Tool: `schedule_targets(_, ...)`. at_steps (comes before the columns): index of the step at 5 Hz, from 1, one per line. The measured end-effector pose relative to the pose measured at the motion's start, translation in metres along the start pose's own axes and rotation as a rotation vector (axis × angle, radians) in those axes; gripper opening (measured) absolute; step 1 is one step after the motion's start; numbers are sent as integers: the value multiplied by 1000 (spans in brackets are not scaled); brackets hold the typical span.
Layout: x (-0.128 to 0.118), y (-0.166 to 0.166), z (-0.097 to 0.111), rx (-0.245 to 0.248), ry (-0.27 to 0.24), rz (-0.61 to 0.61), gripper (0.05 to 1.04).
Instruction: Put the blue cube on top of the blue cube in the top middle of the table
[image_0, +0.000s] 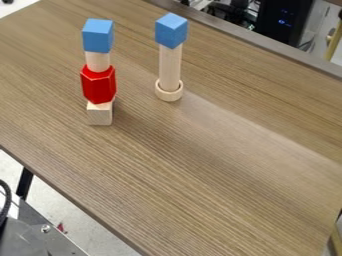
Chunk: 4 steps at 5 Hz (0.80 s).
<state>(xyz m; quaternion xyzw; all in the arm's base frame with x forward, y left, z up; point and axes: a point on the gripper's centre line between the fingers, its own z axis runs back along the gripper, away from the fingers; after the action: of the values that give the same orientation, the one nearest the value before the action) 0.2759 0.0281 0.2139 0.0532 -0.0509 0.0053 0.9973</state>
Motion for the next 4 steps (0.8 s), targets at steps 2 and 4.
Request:
schedule_targets(2,-15,2,-15,1,30,78,999)
schedule_targets(4,-35,14,-18,14,-14,228,999)
